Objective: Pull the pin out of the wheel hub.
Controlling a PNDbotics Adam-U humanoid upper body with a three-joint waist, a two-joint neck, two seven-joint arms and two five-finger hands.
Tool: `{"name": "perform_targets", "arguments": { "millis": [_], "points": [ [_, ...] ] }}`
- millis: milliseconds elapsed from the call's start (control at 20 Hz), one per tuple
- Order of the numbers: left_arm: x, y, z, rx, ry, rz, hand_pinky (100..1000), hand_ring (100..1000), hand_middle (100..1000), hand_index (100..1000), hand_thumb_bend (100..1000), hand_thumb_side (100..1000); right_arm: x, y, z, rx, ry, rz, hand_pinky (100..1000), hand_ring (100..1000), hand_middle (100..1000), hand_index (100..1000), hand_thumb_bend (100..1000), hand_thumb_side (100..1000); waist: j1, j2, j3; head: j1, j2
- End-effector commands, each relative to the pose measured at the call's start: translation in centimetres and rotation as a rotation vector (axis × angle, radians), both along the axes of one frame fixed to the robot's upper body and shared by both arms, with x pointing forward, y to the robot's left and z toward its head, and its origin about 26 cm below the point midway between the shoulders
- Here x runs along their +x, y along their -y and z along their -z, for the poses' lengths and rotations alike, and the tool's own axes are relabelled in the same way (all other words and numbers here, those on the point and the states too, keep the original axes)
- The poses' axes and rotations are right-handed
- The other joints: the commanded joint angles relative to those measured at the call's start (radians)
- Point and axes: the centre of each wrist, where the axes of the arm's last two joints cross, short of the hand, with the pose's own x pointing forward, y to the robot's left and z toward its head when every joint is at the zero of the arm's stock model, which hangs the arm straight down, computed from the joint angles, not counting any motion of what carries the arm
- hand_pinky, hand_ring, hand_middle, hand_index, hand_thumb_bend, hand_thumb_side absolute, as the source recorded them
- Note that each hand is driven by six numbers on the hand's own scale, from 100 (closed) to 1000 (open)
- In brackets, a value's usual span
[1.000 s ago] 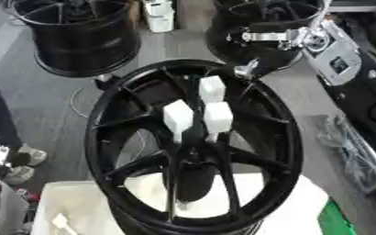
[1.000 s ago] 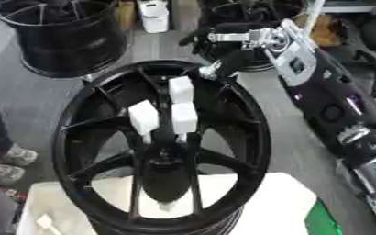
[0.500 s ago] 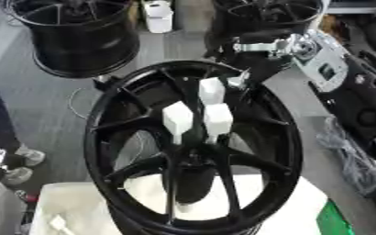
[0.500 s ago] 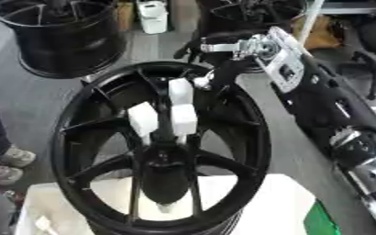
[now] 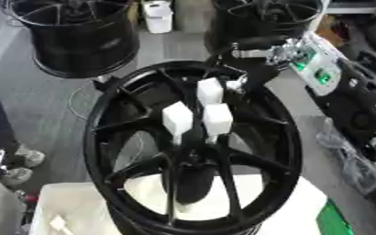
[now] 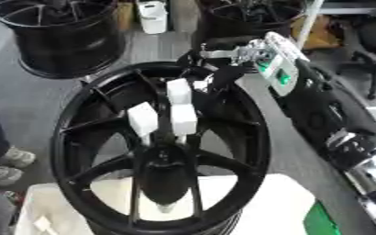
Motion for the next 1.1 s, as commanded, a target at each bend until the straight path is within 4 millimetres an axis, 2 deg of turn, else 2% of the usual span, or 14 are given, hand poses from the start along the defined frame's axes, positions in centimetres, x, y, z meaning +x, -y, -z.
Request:
{"name": "perform_targets", "arguments": {
  "millis": [50, 300, 350, 450, 600, 750, 1100],
  "points": [
    [0.1, -0.3, -1.1, 0.023, 0.031, 0.001, 659, 537, 582, 707, 576, 542, -0.2, 0.4, -2.4, -0.193, 0.021, -0.234, 816, 845, 840, 959, 100, 650, 0.000, -0.012, -0.002, -0.004, -0.018],
    [0.1, -0.4, -1.1, 0.027, 0.028, -0.001, 660, 537, 582, 706, 576, 543, -1.2, -0.4, -4.1, -0.161, 0.052, -0.292, 816, 841, 842, 960, 100, 698, -0.009, -0.013, -0.006, -0.006, -0.016],
    [0.1, -0.4, -1.1, 0.028, 0.028, -0.002, 660, 537, 582, 706, 577, 543, -1.3, -0.7, -4.3, -0.164, 0.056, -0.304, 817, 843, 843, 958, 100, 730, -0.011, -0.014, -0.006, -0.007, -0.016],
    [0.1, -0.5, -1.1, 0.030, 0.027, -0.003, 660, 537, 582, 706, 577, 543, -1.7, -1.3, -4.4, -0.184, 0.063, -0.332, 817, 845, 841, 956, 100, 738, -0.014, -0.014, -0.006, -0.008, -0.017],
    [0.1, -0.5, -1.1, 0.034, 0.026, -0.003, 660, 537, 582, 706, 577, 543, -2.1, -2.0, -4.1, -0.231, 0.069, -0.369, 818, 848, 827, 954, 100, 754, -0.019, -0.015, -0.005, -0.010, -0.018],
    [0.1, -0.5, -1.2, 0.035, 0.027, -0.001, 660, 537, 582, 706, 578, 543, -2.1, -2.3, -3.5, -0.268, 0.067, -0.382, 818, 850, 828, 930, 100, 732, -0.021, -0.016, -0.002, -0.013, -0.019],
    [0.1, -0.5, -1.2, 0.034, 0.029, -0.002, 661, 537, 582, 706, 578, 543, -1.1, -1.0, -1.8, -0.338, 0.046, -0.340, 820, 853, 830, 895, 100, 688, -0.022, -0.015, 0.001, -0.017, -0.025]
  ]
}}
